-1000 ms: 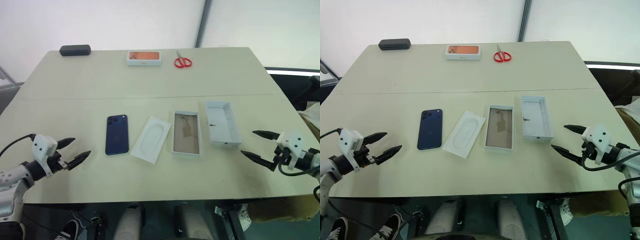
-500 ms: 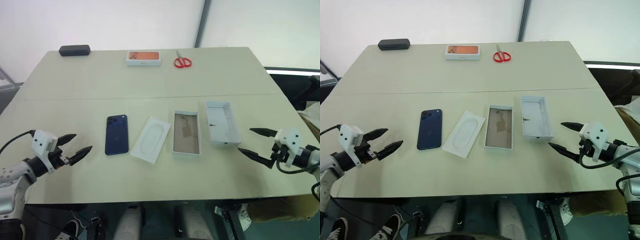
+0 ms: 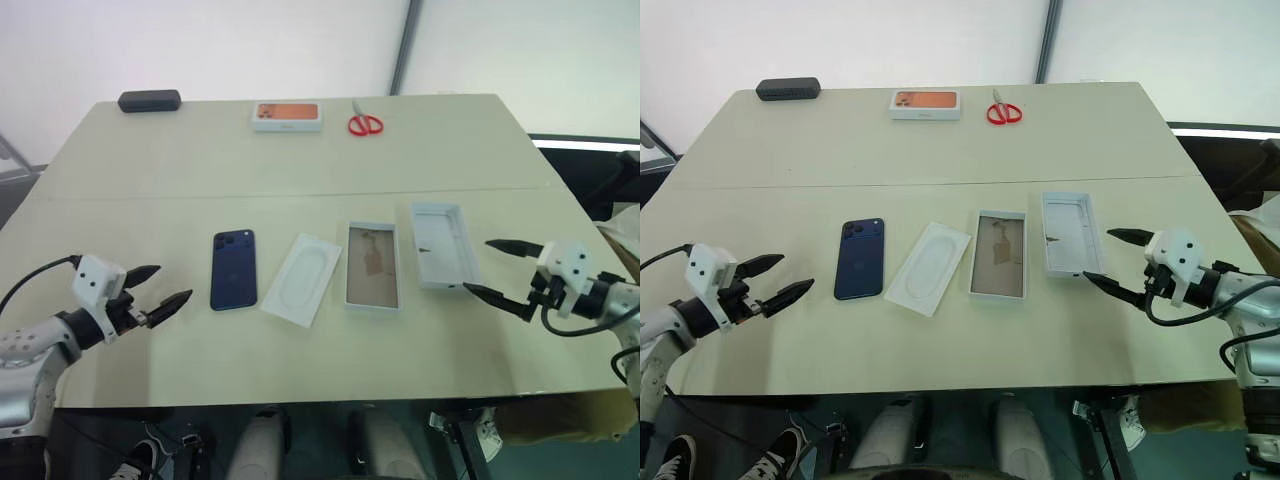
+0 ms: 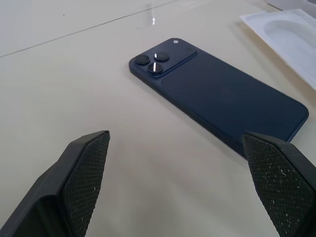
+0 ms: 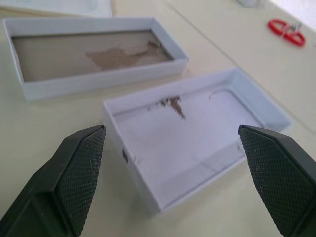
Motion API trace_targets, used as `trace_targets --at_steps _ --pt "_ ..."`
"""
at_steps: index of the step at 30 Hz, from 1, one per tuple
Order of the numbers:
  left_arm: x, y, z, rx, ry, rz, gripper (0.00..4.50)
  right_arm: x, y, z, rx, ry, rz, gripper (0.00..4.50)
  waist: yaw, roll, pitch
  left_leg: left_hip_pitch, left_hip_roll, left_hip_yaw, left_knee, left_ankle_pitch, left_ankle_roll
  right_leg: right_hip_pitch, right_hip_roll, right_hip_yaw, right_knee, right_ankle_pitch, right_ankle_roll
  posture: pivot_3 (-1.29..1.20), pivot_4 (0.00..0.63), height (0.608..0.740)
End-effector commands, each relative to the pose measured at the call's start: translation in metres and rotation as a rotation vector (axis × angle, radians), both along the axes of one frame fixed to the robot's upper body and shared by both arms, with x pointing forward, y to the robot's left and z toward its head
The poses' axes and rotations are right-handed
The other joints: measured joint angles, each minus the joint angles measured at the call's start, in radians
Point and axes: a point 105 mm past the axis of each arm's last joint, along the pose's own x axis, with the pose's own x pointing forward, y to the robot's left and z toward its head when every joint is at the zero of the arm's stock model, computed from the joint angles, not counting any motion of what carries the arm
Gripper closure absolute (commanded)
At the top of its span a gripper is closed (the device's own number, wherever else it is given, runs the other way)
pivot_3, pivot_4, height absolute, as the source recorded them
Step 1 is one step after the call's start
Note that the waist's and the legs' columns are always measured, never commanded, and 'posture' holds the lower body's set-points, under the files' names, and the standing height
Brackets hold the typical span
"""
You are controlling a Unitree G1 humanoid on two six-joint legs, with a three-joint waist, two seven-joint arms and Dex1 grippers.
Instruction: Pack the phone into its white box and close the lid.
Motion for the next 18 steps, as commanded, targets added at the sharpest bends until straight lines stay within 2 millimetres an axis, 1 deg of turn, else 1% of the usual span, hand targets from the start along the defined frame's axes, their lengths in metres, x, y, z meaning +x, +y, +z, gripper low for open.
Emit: trace_targets --at_steps 1,2,4,6,7,9,11,12,14,16,18 --pt "0.008 -0.016 0.012 -0.035 -0.011 -0.002 0.04 0.004 0.033 0.016 0.007 -0.055 0.087 0.0 0.0 0.0 0.0 0.0 0.0 0.0 0.0 0.0 0.0 0.0 0.0 0.0 0.0 0.0 0.0 0.0 0.15 0.74" --pt "0.009 -0.024 0.013 -0.064 0.008 -0.02 0.04 0.006 0.041 0.018 0.004 -0.06 0.108 0.0 0.0 0.0 0.0 0.0 0.0 0.0 0.0 0.0 0.0 0.0 0.0 0.0 0.0 0.0 0.0 0.0 0.15 0.74" --pt "0.012 -0.038 0.013 -0.047 0.021 -0.04 0.04 0.006 0.055 0.021 -0.004 -0.076 0.154 0.0 0.001 0.0 0.0 -0.001 0.0 -0.001 0.001 0.0 0.0 0.0 0.0 0.0 0.0 0.0 0.0 0.0 0.15 0.74" --pt "0.015 -0.044 0.012 -0.037 0.025 -0.027 0.04 0.006 0.059 0.022 -0.006 -0.082 0.169 0.0 0.004 0.0 0.0 -0.001 -0.001 -0.001 0.001 0.0 0.0 0.0 0.0 0.0 0.0 0.0 0.0 0.0 0.15 0.74" --pt "0.018 -0.05 0.015 -0.081 0.026 -0.015 0.04 0.007 0.06 0.023 -0.008 -0.085 0.174 0.0 0.006 0.0 0.0 -0.001 -0.001 -0.001 0.001 0.0 0.0 0.0 0.0 0.0 0.0 0.0 0.0 0.0 0.15 0.74" --pt "0.021 -0.068 0.02 -0.213 0.074 -0.014 0.04 0.009 0.061 0.022 -0.012 -0.086 0.179 0.0 0.007 0.0 0.0 -0.001 -0.002 -0.002 0.001 0.0 0.0 0.0 -0.001 -0.001 0.0 0.0 0.0 0.0 0.15 0.74" --pt "0.018 -0.09 0.016 -0.334 0.197 -0.062 0.04 0.01 0.062 0.019 -0.03 -0.091 0.188 0.0 0.005 0.0 0.0 -0.002 -0.003 -0.003 0.002 0.0 0.0 0.0 -0.002 -0.001 0.0 0.0 0.0 0.0 0.15 0.74" --pt "0.017 -0.097 0.014 -0.34 0.229 -0.078 0.04 0.01 0.063 0.017 -0.036 -0.092 0.193 0.0 0.004 0.0 0.0 -0.002 -0.003 -0.003 0.002 0.0 0.0 0.0 -0.001 -0.001 0.0 0.0 0.001 0.0 0.15 0.74" --pt "0.02 -0.108 0.013 -0.383 0.282 -0.081 0.04 0.009 0.067 0.013 -0.043 -0.091 0.206 0.0 0.0 0.0 0.0 -0.002 -0.002 -0.003 0.002 0.0 0.0 0.0 -0.001 -0.002 0.001 0.0 0.001 0.0 0.15 0.74" --pt "0.031 -0.11 0.016 -0.451 0.293 -0.019 0.04 0.008 0.07 0.01 -0.044 -0.09 0.214 0.0 0.001 0.0 0.0 -0.002 -0.002 -0.003 0.002 0.0 0.0 0.0 0.0 -0.001 0.001 0.0 0.001 0.0 0.15 0.74" --pt "0.037 -0.115 0.013 -0.43 0.307 0.018 0.04 0.009 0.071 0.009 -0.042 -0.092 0.214 0.0 -0.001 -0.001 0.0 -0.002 -0.002 -0.003 0.003 0.0 0.0 0.0 0.0 -0.002 0.002 0.0 0.001 0.0 0.15 0.74"
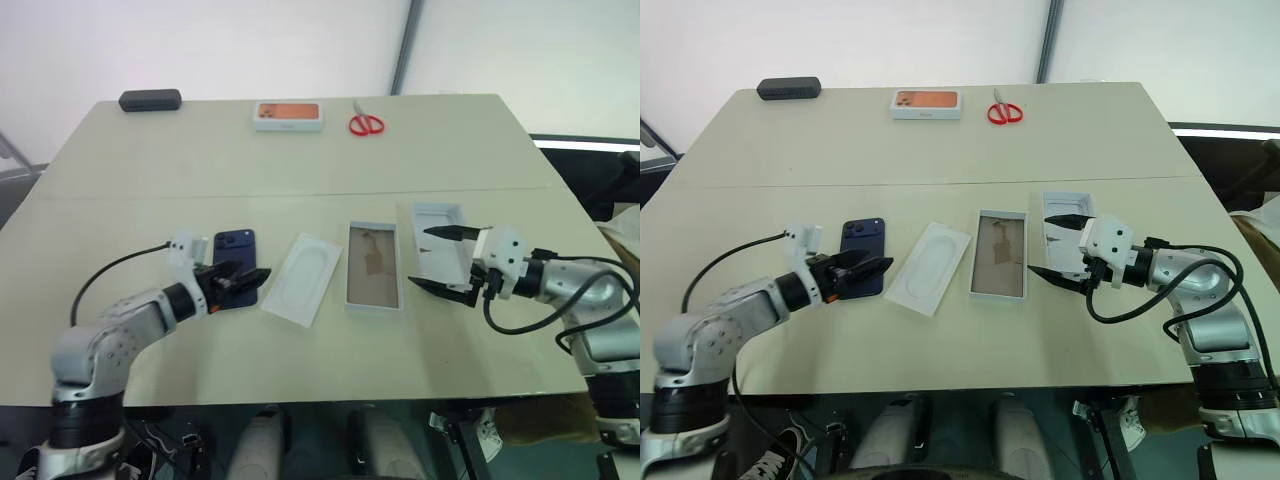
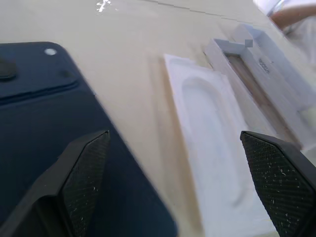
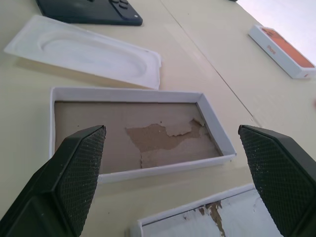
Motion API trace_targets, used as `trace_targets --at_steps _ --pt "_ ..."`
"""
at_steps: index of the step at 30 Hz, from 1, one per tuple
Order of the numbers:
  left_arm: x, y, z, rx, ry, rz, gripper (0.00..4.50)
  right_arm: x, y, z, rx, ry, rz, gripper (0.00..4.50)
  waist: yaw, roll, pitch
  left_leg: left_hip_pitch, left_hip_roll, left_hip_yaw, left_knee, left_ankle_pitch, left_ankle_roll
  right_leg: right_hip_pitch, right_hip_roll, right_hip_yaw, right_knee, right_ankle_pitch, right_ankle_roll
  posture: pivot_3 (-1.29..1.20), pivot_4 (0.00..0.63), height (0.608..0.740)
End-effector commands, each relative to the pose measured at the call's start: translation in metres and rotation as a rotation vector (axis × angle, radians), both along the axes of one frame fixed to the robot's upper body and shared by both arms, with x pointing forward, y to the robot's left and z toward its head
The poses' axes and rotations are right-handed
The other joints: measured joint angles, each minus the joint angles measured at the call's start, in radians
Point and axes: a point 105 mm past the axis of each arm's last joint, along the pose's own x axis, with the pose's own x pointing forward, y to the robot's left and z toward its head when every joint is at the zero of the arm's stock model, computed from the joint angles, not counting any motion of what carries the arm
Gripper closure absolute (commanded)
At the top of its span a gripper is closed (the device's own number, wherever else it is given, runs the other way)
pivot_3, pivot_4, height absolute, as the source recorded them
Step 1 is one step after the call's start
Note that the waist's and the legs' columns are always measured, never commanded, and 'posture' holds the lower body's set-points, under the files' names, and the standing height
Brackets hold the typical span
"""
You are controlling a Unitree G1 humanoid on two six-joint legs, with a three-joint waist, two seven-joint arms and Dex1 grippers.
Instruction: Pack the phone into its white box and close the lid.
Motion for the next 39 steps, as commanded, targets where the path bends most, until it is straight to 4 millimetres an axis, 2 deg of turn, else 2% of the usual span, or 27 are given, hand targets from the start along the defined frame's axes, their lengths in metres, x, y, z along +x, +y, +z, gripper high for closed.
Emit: trace_targets --at_steps 1,4,6,17,23,28,32,39 --pt "0.008 -0.001 0.003 0.04 0.011 0.055 0.04 0.0 0.005 0.007 -0.001 -0.047 0.017 0.0 -0.003 0.0 0.0 0.0 0.0 0.0 0.0 0.0 0.0 0.0 0.0 0.0 0.0 0.0 0.0 0.0 0.15 0.74" --pt "0.015 -0.011 0.005 0.025 0.026 0.06 0.04 0.0 0.006 0.006 0.0 -0.047 0.018 0.0 0.002 0.0 0.0 0.0 0.0 0.0 0.0 0.0 0.0 0.0 0.0 0.001 0.0 0.0 0.0 0.0 0.15 0.74" --pt "0.015 -0.018 -0.001 0.084 0.03 0.041 0.04 -0.001 0.007 0.006 0.001 -0.049 0.018 0.0 0.003 0.0 0.0 0.0 -0.001 0.0 0.0 0.0 0.0 0.0 0.0 0.0 0.0 0.0 0.0 0.0 0.15 0.74" --pt "0.004 -0.047 -0.024 0.043 0.257 -0.089 0.04 -0.001 0.009 0.005 0.014 -0.058 0.002 0.0 0.003 0.0 0.0 0.001 -0.005 0.0 0.0 0.0 0.0 0.002 -0.001 0.0 0.0 0.0 0.0 0.0 0.15 0.74" --pt "0.005 -0.051 -0.03 -0.049 0.362 -0.093 0.04 -0.001 0.011 0.005 0.022 -0.063 -0.002 0.0 0.003 0.001 -0.001 0.005 -0.005 0.0 -0.001 0.0 0.0 0.005 -0.001 0.0 -0.001 0.0 0.001 0.0 0.15 0.74" --pt "0.007 -0.056 -0.027 -0.167 0.426 -0.084 0.04 -0.001 0.01 0.005 0.026 -0.064 -0.008 0.0 0.007 0.0 -0.001 0.007 -0.006 -0.001 -0.001 0.0 0.0 0.008 -0.003 0.0 -0.001 -0.001 0.002 0.0 0.15 0.74" --pt "0.001 -0.064 -0.028 -0.21 0.461 -0.107 0.04 0.0 0.011 0.006 0.029 -0.066 -0.011 0.0 0.006 0.0 -0.001 0.007 -0.007 -0.001 -0.001 0.0 0.0 0.008 -0.003 0.0 -0.001 -0.002 0.003 0.0 0.15 0.74" --pt "-0.002 -0.057 -0.028 -0.231 0.456 -0.077 0.04 0.001 0.011 0.006 0.03 -0.066 -0.014 0.0 0.005 0.0 -0.001 0.007 -0.007 -0.001 -0.001 0.0 0.0 0.009 -0.003 0.0 -0.001 -0.002 0.003 0.0 0.15 0.74"
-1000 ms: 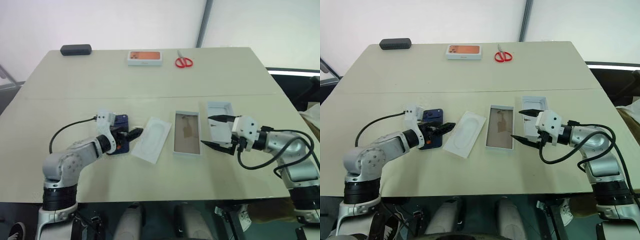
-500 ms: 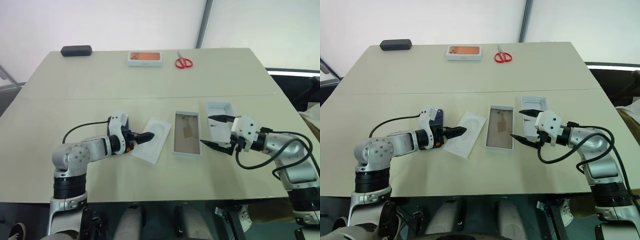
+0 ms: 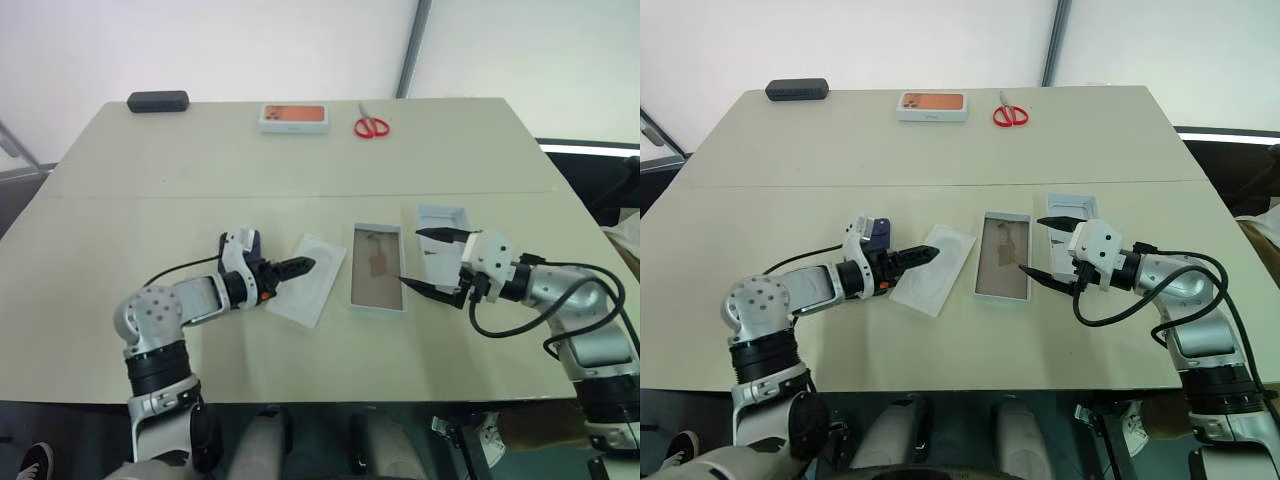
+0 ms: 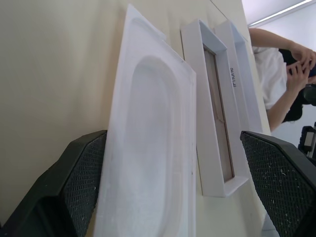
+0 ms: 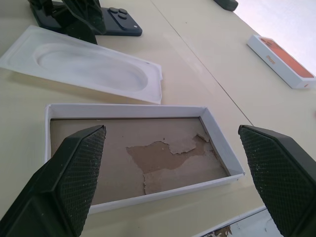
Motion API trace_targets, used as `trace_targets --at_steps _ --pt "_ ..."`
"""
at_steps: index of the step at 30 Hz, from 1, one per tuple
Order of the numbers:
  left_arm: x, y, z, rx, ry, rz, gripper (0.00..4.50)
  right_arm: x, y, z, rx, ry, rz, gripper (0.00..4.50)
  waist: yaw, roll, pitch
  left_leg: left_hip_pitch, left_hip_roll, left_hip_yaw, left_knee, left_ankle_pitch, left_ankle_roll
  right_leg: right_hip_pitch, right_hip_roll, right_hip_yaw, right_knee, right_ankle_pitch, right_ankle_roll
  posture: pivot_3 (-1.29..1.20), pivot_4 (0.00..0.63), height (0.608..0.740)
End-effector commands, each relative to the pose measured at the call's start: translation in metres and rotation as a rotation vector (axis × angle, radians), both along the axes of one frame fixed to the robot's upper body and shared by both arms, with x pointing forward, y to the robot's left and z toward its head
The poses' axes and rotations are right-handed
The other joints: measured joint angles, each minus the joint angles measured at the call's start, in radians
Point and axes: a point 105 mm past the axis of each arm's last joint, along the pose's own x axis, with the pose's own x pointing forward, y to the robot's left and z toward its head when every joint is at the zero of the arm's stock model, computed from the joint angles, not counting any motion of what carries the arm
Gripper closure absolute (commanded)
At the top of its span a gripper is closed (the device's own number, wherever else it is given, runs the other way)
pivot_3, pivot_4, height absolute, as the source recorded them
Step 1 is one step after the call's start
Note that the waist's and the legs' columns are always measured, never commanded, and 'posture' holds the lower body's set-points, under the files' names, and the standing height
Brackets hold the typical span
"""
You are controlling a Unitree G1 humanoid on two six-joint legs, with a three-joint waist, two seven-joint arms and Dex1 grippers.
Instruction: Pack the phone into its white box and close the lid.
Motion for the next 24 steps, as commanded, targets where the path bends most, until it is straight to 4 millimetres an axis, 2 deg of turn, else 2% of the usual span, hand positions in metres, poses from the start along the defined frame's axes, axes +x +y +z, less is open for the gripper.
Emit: trace_targets --at_steps 1,4,5,7,11,19,24 --pt "-0.009 0.0 -0.014 0.013 0.067 -0.019 0.04 0.0 0.004 0.009 0.0 -0.041 0.012 0.0 -0.001 0.0 0.0 0.0 0.0 0.0 0.0 0.0 0.0 0.0 0.0 0.0 0.0 0.0 0.0 0.0 0.15 0.74" --pt "-0.009 0.001 -0.015 0.014 0.069 -0.012 0.04 0.001 0.005 0.008 0.001 -0.041 0.013 0.0 -0.001 0.0 0.0 0.0 0.0 0.0 0.0 0.0 0.0 0.0 0.0 0.0 0.0 0.0 0.0 0.0 0.15 0.74" --pt "-0.009 0.001 -0.016 0.011 0.071 -0.009 0.27 0.001 0.005 0.008 0.001 -0.042 0.014 0.0 -0.001 0.0 0.0 0.0 0.0 0.0 0.0 0.0 0.0 0.0 0.0 0.0 0.0 0.0 0.0 0.0 0.15 0.74" --pt "-0.011 0.0 -0.017 0.004 0.077 -0.005 0.88 0.001 0.006 0.009 0.002 -0.042 0.015 0.0 -0.001 0.0 0.0 0.0 0.0 0.0 0.0 0.0 0.0 0.0 0.0 0.0 0.0 0.0 0.0 0.0 0.15 0.74" --pt "-0.012 0.002 -0.021 0.014 0.082 0.011 2.84 0.001 0.006 0.008 0.003 -0.041 0.015 0.0 -0.001 0.0 0.0 0.0 0.0 0.0 0.0 0.0 0.0 0.0 0.0 0.0 0.0 0.0 0.0 0.0 0.15 0.74" --pt "-0.014 0.01 -0.028 0.049 0.08 0.031 2.84 0.001 0.008 0.007 0.009 -0.037 0.018 0.0 -0.003 0.0 0.0 0.0 0.0 0.0 -0.001 0.0 0.0 -0.001 0.0 0.0 0.0 0.0 0.0 0.0 0.15 0.74" --pt "-0.017 0.008 -0.03 0.038 0.093 0.025 2.84 0.001 0.009 0.007 0.012 -0.037 0.022 0.0 -0.003 0.0 0.0 0.0 0.001 0.0 -0.001 0.0 0.0 0.0 0.001 0.0 0.0 0.0 0.0 0.0 0.15 0.74"
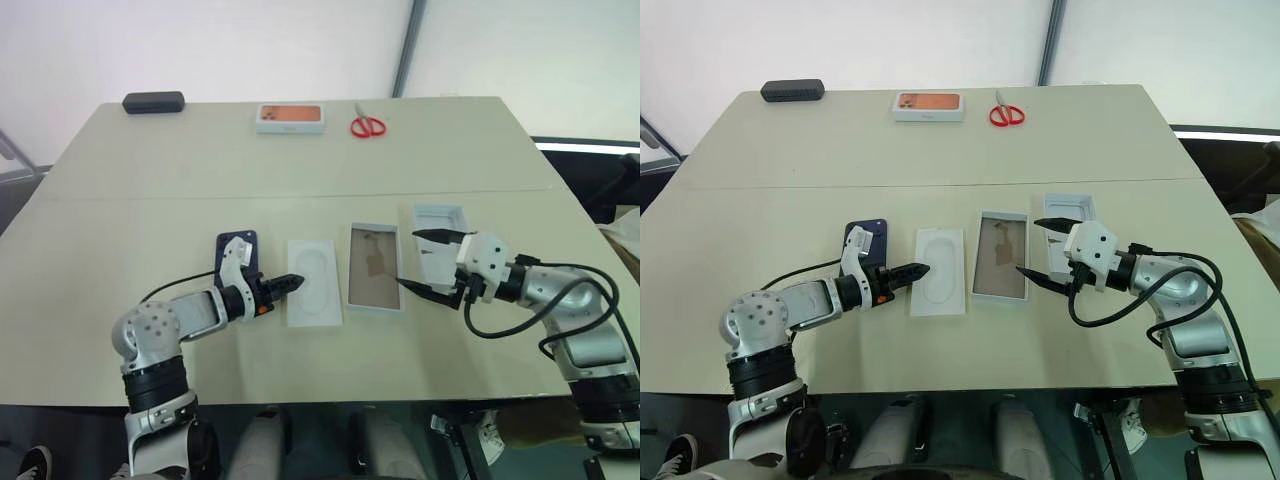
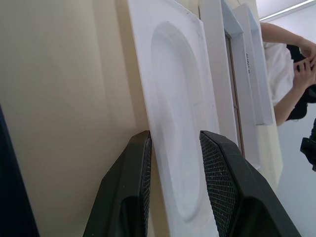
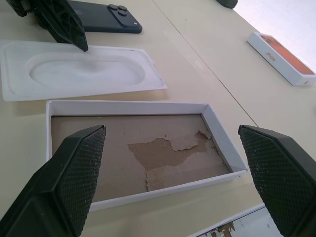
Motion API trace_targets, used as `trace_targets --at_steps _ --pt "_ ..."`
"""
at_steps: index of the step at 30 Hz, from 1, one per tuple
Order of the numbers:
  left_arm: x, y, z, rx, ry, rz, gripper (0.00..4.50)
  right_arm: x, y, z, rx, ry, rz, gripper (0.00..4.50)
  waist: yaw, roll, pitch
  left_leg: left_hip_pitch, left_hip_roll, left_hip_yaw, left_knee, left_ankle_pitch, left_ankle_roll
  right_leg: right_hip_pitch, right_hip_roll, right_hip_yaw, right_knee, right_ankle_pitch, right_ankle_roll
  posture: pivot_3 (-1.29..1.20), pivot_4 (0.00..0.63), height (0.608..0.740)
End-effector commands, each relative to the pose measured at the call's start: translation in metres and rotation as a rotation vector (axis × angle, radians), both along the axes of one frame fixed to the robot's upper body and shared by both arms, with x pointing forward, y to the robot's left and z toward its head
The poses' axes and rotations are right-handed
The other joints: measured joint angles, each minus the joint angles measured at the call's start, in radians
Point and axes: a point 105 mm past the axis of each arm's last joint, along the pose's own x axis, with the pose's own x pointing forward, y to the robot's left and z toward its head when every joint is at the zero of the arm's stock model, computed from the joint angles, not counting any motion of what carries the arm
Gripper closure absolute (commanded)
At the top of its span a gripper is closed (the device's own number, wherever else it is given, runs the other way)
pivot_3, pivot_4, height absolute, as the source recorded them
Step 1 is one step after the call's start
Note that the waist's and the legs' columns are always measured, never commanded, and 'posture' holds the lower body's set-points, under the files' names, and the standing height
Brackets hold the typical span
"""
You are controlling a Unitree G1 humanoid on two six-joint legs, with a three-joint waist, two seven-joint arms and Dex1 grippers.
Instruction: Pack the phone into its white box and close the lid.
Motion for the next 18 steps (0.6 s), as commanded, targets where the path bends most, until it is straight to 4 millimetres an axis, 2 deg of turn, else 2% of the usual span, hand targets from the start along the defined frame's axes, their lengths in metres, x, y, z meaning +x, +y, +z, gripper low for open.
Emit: trace_targets --at_steps 1,2,4,5,8,11,15,18 --pt "-0.007 0.001 -0.012 0.025 0.05 -0.001 2.84 0.0 0.006 0.011 0.016 -0.041 0.021 0.0 0.0 0.0 0.0 0.0 0.0 0.0 0.0 0.0 0.0 0.0 0.0 0.0 0.0 0.0 0.0 0.0 0.15 0.74" --pt "-0.007 0.0 -0.013 0.02 0.056 -0.001 3.41 0.0 0.006 0.011 0.015 -0.041 0.022 0.0 0.0 0.0 0.0 0.0 0.0 0.0 0.0 0.0 0.0 0.0 0.0 0.0 0.0 0.0 0.0 0.0 0.15 0.74" --pt "-0.008 0.0 -0.013 0.016 0.06 -0.001 4.2 0.0 0.006 0.01 0.015 -0.04 0.023 0.0 0.001 0.001 0.0 0.0 0.0 0.0 0.0 0.0 0.0 0.0 0.0 0.0 0.0 0.0 0.0 0.0 0.15 0.74" --pt "-0.008 0.001 -0.013 0.021 0.057 -0.001 4.46 0.0 0.006 0.01 0.015 -0.04 0.024 0.0 0.001 0.001 0.0 0.002 0.0 0.0 0.0 0.0 0.0 0.001 0.0 0.0 0.0 0.0 0.0 0.0 0.15 0.74" --pt "-0.005 0.005 -0.012 0.068 0.022 0.014 4.46 0.001 0.006 0.01 0.016 -0.04 0.022 0.0 -0.001 0.001 0.0 0.004 0.0 0.001 -0.001 0.0 0.0 0.004 0.0 0.001 -0.001 0.0 0.0 0.0 0.15 0.74" --pt "0.001 0.008 -0.01 0.04 0.001 0.06 4.46 0.001 0.007 0.01 0.022 -0.04 0.021 0.0 0.0 0.001 0.0 0.006 0.0 0.001 -0.002 0.0 0.0 0.004 0.0 0.001 -0.001 0.0 0.0 0.0 0.15 0.74" --pt "0.008 0.009 0.004 -0.03 -0.071 0.09 4.46 0.0 0.011 0.013 0.071 -0.021 0.023 0.0 0.0 0.001 0.0 0.006 0.0 0.001 -0.002 0.0 0.0 0.004 0.0 0.001 -0.001 0.0 0.0 0.0 0.15 0.74" --pt "0.008 0.012 0.012 -0.062 -0.079 0.071 4.46 -0.006 0.023 0.009 0.108 0.029 0.059 0.0 0.0 0.0 0.0 0.005 0.0 0.001 -0.002 0.0 0.0 0.004 0.0 0.001 -0.001 0.0 0.0 0.0 0.15 0.74"
